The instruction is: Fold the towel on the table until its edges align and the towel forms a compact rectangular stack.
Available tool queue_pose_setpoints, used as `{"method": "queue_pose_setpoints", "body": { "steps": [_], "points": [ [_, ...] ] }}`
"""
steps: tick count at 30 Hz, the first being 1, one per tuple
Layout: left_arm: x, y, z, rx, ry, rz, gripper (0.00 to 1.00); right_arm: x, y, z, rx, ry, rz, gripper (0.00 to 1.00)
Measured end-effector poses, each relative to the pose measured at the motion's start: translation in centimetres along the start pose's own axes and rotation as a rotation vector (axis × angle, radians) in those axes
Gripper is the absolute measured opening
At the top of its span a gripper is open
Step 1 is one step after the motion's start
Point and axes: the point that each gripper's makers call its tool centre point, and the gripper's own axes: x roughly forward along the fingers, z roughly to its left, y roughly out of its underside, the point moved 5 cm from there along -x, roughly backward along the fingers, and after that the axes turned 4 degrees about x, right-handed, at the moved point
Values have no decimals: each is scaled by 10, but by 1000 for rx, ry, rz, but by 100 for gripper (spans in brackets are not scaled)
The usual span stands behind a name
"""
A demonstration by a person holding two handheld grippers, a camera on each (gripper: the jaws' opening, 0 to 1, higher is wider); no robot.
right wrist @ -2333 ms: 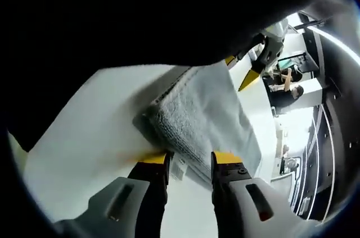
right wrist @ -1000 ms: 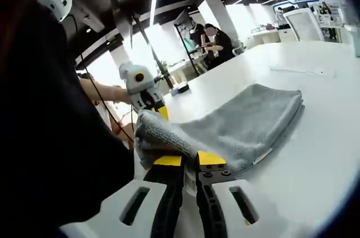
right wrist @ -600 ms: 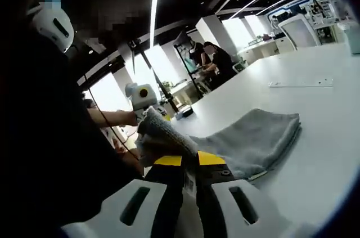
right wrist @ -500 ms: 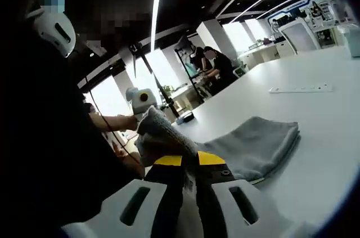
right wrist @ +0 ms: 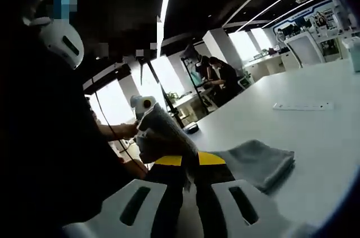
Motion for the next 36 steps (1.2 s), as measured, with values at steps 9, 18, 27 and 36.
{"method": "queue_pose_setpoints", "body": {
  "steps": [9, 18, 27, 36],
  "points": [
    [-7, -15, -4, -2, 13, -36, 5, 2, -10, 10, -10, -31, 2, 3],
    [-9, -27, -5, -21, 20, -82, 5, 0, -22, 16, -14, -45, -18, 3],
    [-11, -35, -9, -3, 32, -88, 5, -2, -27, 20, -20, -63, -15, 3],
    [-12, -34, -9, -15, 33, -81, 5, -1, -25, 19, -8, -72, -5, 3]
  ]
}}
